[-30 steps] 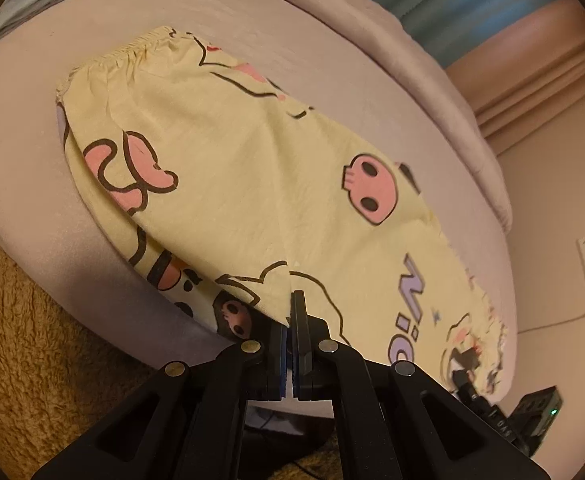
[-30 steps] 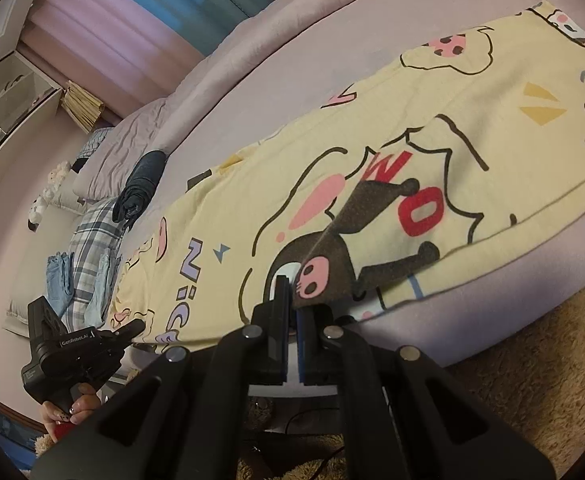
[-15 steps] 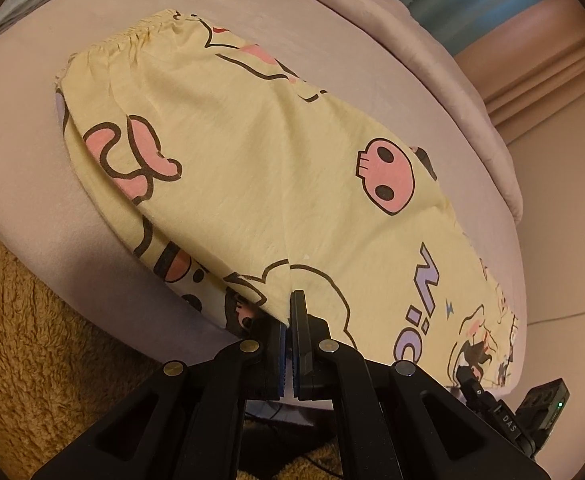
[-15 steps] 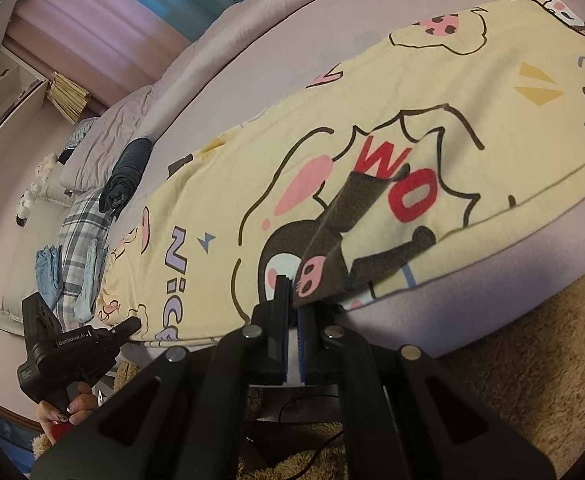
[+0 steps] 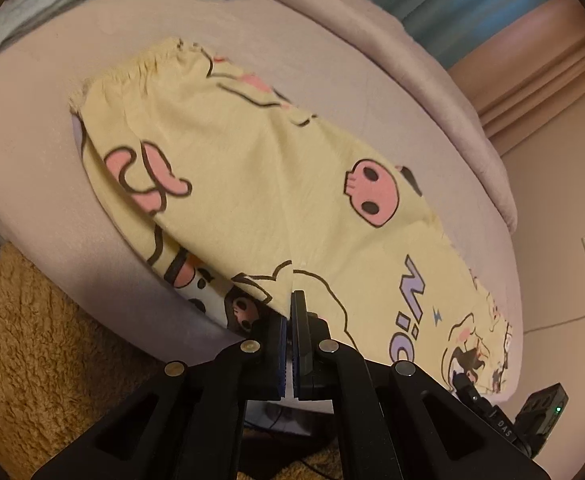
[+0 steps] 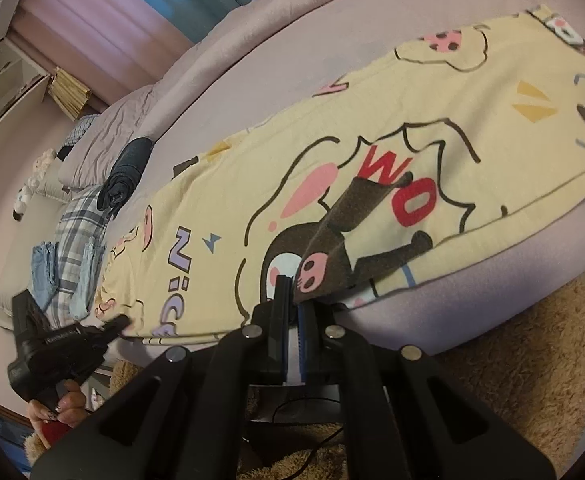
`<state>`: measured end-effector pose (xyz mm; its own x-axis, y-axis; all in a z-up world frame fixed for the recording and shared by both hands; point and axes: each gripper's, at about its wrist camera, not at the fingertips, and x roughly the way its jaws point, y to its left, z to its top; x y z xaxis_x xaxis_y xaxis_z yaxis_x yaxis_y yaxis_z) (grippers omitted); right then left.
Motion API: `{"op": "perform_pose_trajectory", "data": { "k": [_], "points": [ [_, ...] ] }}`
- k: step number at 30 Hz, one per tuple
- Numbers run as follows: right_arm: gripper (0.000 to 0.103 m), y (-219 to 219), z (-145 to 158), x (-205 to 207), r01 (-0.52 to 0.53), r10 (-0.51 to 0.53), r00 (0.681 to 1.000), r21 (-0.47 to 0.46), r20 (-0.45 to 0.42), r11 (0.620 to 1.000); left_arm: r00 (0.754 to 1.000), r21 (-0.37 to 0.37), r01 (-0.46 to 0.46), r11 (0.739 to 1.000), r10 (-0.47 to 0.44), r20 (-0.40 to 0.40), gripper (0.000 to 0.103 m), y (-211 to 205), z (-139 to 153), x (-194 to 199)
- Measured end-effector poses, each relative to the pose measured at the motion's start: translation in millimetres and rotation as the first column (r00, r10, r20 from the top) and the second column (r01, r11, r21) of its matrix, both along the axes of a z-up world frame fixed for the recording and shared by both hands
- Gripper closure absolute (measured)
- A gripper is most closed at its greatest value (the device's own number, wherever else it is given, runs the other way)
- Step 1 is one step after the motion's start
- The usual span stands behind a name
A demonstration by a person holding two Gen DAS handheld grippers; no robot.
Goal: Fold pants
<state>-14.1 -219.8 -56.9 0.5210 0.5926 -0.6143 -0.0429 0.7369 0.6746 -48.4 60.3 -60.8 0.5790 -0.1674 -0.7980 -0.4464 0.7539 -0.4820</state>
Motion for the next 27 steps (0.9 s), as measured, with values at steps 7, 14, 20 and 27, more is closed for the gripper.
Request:
{"op": "perform_pose_trajectory", "data": {
  "k": [7,14,20,27],
  "points": [
    [0.099,1,-4,-2,0.003,-0.003,1.000,0.005,-0.008,1.000,0.998,0.004,0.020,1.000,-0.020,-0.062,0.103,1,-13,4],
    [0.092,1,-5,4,-0.027,0.027,0.997,0.003,-0.072,1.000,0.995,-0.055,0.074,0.996,-0.077,-0.056,0.093,21,2,-4],
    [0.059,6,16,-3,-0.059,0.057,0.997,-0.036,-0.054,0.998,0.997,0.006,-0.071,0.997,0.071,0.009,0.074,85,30,-27],
    [0.060,65,45,5,-0.170,0.172,0.985,-0.094,0.024,0.981,0.986,0.108,-0.169,0.980,0.168,0.024,0.074,143,41,-19]
  ]
}}
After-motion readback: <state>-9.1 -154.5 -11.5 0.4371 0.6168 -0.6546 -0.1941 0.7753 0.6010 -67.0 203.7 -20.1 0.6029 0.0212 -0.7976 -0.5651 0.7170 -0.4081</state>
